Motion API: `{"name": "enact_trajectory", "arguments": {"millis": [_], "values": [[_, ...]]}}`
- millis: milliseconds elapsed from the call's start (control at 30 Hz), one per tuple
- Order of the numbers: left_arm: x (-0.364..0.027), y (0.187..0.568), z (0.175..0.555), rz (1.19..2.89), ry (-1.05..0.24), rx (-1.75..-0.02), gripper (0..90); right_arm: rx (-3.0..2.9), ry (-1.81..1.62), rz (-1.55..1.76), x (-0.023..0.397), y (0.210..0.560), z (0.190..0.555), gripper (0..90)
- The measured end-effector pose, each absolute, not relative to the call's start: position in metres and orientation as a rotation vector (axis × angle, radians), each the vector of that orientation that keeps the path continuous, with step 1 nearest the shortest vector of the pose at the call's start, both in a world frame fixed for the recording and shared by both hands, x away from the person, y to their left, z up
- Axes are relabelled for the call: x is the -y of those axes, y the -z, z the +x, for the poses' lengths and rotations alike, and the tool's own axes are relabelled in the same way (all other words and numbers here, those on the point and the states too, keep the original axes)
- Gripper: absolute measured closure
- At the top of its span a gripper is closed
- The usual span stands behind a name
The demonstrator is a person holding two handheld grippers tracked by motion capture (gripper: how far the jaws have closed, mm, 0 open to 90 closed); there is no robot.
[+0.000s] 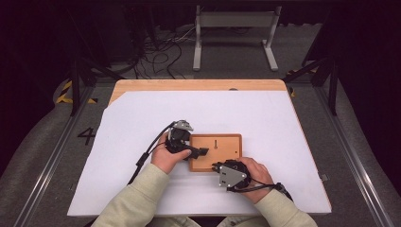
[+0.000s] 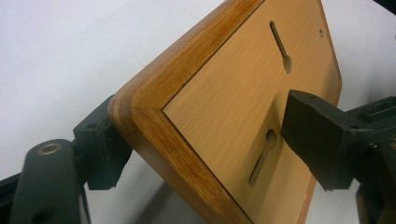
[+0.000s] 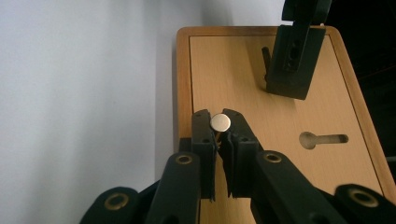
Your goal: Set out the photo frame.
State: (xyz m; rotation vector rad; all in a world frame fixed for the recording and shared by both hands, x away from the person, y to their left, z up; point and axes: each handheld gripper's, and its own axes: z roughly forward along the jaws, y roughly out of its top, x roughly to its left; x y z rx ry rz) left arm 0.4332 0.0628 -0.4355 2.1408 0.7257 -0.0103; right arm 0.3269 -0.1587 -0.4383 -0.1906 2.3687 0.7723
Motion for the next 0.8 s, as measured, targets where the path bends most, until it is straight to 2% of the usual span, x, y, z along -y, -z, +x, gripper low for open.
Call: {"name": "enact_trajectory", "arguments": {"millis": [300,433,800], "values": [[-0.068,0.433,0.431,2.146,0.000,-0.672,24.5,-2.384,-0.778,-0.172,0.158,0.437,0.326,82.3],[-0.071,0.429,0.426,2.168,-0.050,-0.623,29.3,-2.405,-0.799,-0.160,0.159,0.436,0.324,79.5],[-0.075,0.420,0.410,2.183,-0.143,-0.532,35.2,-2.442,-0.849,-0.144,0.162,0.430,0.315,76.7]]}}
